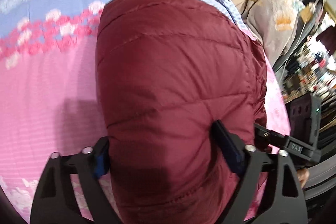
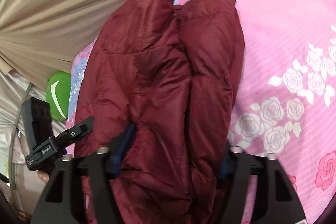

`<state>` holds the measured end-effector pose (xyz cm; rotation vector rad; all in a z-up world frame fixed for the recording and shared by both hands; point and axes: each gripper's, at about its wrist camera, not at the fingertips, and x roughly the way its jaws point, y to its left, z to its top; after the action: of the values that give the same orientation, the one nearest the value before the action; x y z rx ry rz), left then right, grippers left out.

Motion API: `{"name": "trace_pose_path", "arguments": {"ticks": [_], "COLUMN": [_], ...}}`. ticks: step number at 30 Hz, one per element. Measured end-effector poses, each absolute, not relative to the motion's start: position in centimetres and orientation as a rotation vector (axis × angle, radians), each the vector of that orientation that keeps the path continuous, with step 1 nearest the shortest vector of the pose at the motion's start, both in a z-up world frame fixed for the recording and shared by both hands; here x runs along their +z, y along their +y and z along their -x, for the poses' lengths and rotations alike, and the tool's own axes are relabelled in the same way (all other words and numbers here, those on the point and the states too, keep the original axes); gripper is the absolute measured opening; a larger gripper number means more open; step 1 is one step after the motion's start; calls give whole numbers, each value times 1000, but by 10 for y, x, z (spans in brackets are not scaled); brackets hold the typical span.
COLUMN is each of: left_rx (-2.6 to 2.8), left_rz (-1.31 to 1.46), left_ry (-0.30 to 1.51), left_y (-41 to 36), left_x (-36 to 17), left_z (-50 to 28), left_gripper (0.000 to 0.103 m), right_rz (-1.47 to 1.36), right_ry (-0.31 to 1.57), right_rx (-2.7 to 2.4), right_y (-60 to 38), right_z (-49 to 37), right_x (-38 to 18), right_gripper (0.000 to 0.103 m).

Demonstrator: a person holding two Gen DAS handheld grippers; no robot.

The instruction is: Fold large clothes

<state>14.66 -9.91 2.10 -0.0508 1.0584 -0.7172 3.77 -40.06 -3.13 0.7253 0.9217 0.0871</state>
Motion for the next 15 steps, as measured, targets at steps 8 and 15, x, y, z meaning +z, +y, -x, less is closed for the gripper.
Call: {"name": "trace_pose_path", "arguments": {"ticks": [8, 15], "left_rx": [-712, -745], "left_rz": [-123, -138], "left_ry": [878, 743], "left_y": [-122, -117], "left_x": [66, 109], "left_z": [-123, -107], "left_gripper": [37, 34], "right_rz": [-569, -462], "right_ry": [796, 645], "right_rx": [52, 22], "right_y": [-372, -352], "right_z": [-31, -14], "right_x": [20, 76], "right_gripper": [14, 14]}}
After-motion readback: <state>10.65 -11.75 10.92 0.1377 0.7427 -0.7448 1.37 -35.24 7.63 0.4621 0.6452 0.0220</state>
